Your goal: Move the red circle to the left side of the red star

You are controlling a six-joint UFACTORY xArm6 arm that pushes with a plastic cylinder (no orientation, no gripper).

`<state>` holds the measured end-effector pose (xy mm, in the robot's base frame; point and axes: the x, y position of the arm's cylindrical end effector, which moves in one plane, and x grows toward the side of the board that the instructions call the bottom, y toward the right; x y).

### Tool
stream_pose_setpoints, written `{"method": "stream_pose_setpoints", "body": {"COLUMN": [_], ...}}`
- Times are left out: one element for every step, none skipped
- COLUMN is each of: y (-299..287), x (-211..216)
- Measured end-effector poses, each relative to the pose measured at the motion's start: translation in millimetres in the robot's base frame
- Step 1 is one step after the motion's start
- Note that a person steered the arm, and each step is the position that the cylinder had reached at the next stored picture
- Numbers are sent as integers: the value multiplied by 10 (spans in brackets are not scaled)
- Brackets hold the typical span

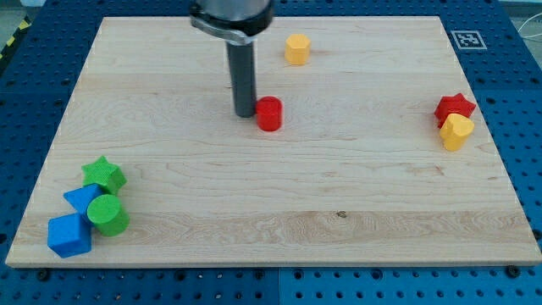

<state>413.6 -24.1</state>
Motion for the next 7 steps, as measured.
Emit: {"method": "stream_pose_setpoints", "body": {"y": [222, 222, 346, 585, 720, 686, 816], "x": [69, 227, 402, 329, 216, 208, 183]}}
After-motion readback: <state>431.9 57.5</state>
